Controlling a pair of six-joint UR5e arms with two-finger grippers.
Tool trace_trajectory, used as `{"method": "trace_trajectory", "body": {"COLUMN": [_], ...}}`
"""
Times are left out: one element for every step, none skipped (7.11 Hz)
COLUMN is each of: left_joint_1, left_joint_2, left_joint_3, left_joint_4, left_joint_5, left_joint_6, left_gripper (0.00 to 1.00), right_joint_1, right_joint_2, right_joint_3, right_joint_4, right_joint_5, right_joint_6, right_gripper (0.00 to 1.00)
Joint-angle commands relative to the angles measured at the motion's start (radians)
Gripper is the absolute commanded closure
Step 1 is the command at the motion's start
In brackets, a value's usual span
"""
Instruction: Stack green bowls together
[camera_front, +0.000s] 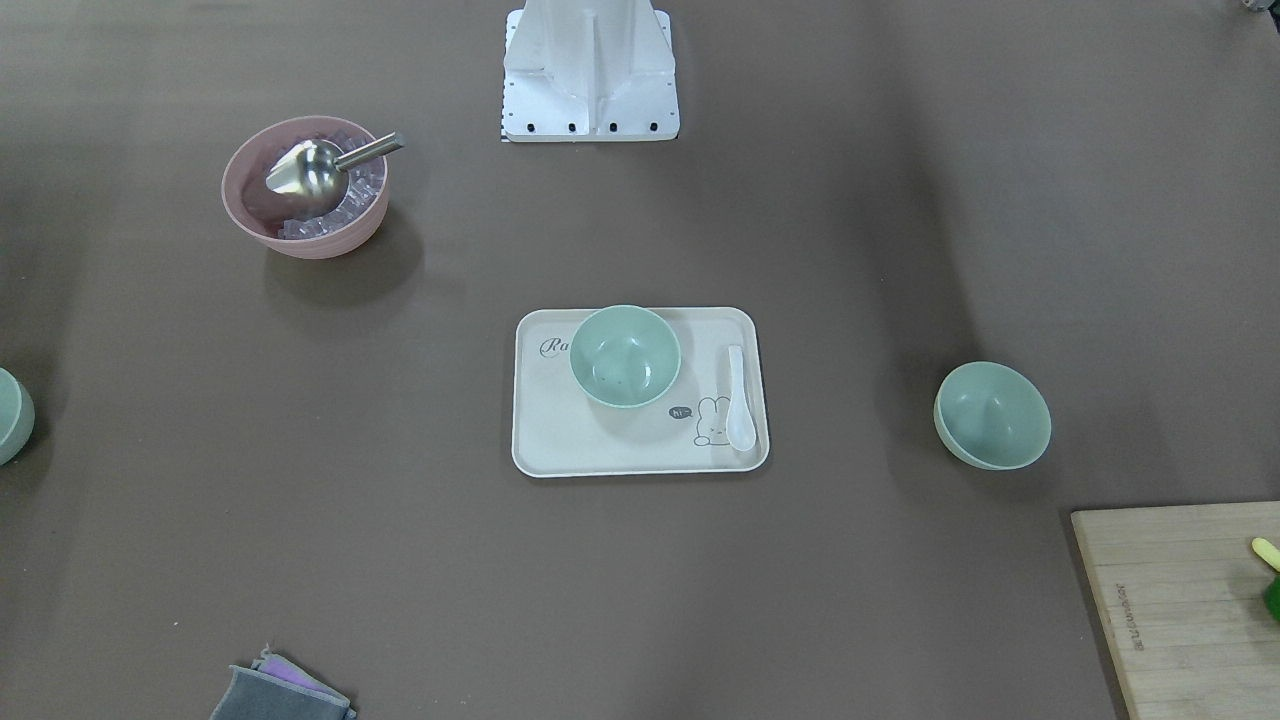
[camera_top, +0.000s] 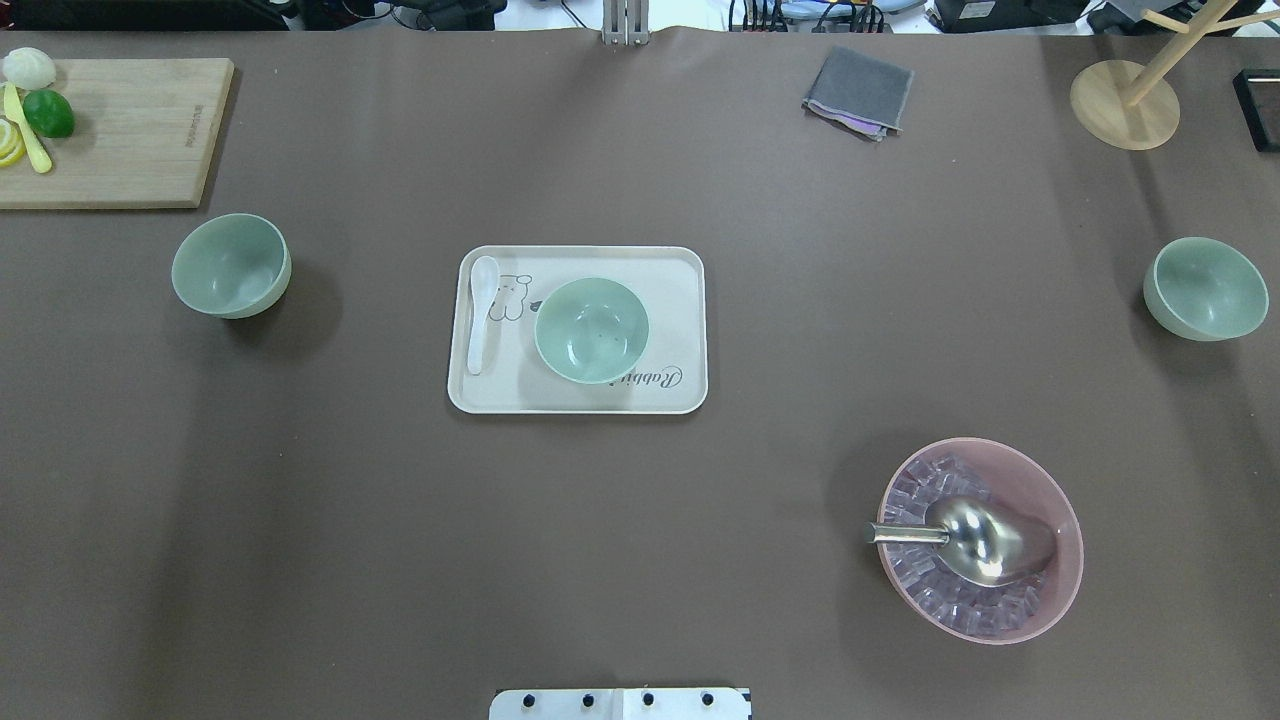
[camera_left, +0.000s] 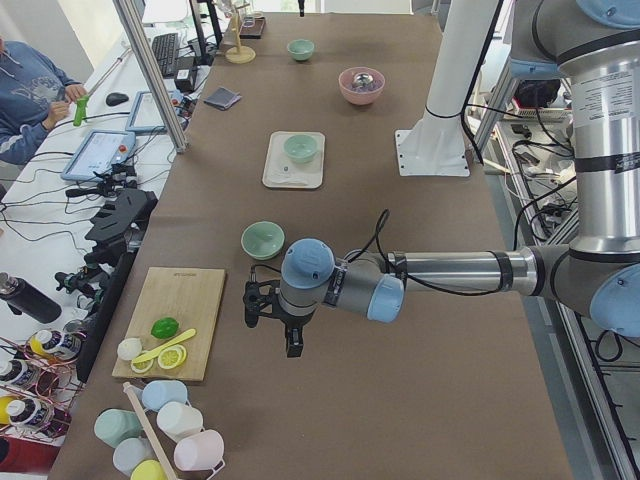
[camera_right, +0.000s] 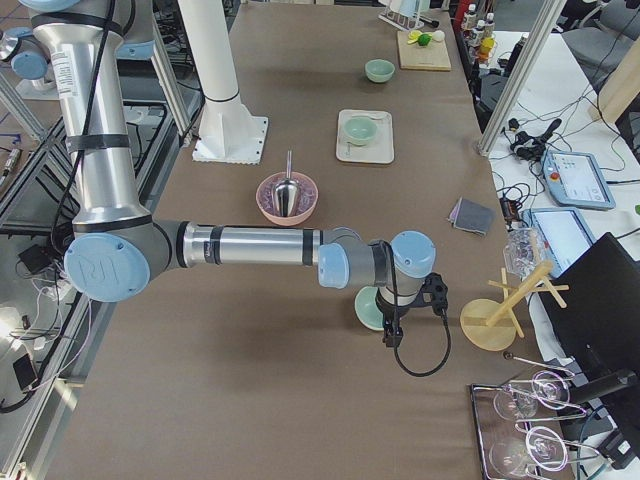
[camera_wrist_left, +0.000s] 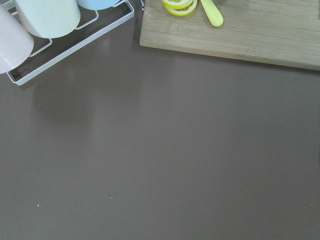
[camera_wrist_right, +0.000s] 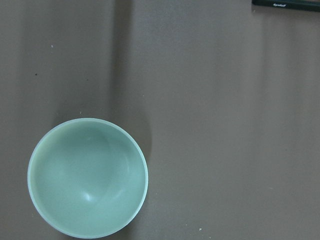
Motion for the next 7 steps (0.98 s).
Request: {"method": "trace_trajectory", "body": {"left_joint_1": [0.001, 0.001, 0.001, 0.003, 0.001, 0.003, 0.003], "left_joint_2": [-0.002, -0.004, -0.004, -0.004, -0.001, -0.001, -0.005], "left_joint_3": [-0.003, 0.003, 0.000, 0.000, -0.002, 0.004, 0.017], "left_joint_4": [-0.002, -0.003, -0.003, -0.005, -0.003, -0.002, -0.003], "left_joint_5": [-0.001, 0.003, 0.001, 0.001, -0.002, -0.001, -0.001], "left_joint_6": [-0.025, -0.028, -0.026, -0.019, -0.020, -0.025, -0.023], "left_gripper": [0.02, 0.02, 0.02, 0.02, 0.02, 0.02, 0.02], "right_joint_1": [-0.001, -0.001, -0.001, -0.001, -0.001, -0.001, -0.001], "right_joint_2": [0.001, -0.001, -0.007, -0.010, -0.017, -0.019, -0.021], "right_joint_3": [0.010, 0.007, 0.013, 0.009, 0.012, 0.013, 0.007], "right_joint_4": [0.010, 0.012, 0.013, 0.013, 0.015, 0.016, 0.051], "right_joint_5": [0.005, 0.009, 0.040, 0.065, 0.065, 0.065, 0.066], "right_joint_6": [-0.001, 0.001, 0.002, 0.002, 0.001, 0.001, 0.002], "right_gripper": [0.00, 0.00, 0.00, 0.00, 0.00, 0.00, 0.00]}}
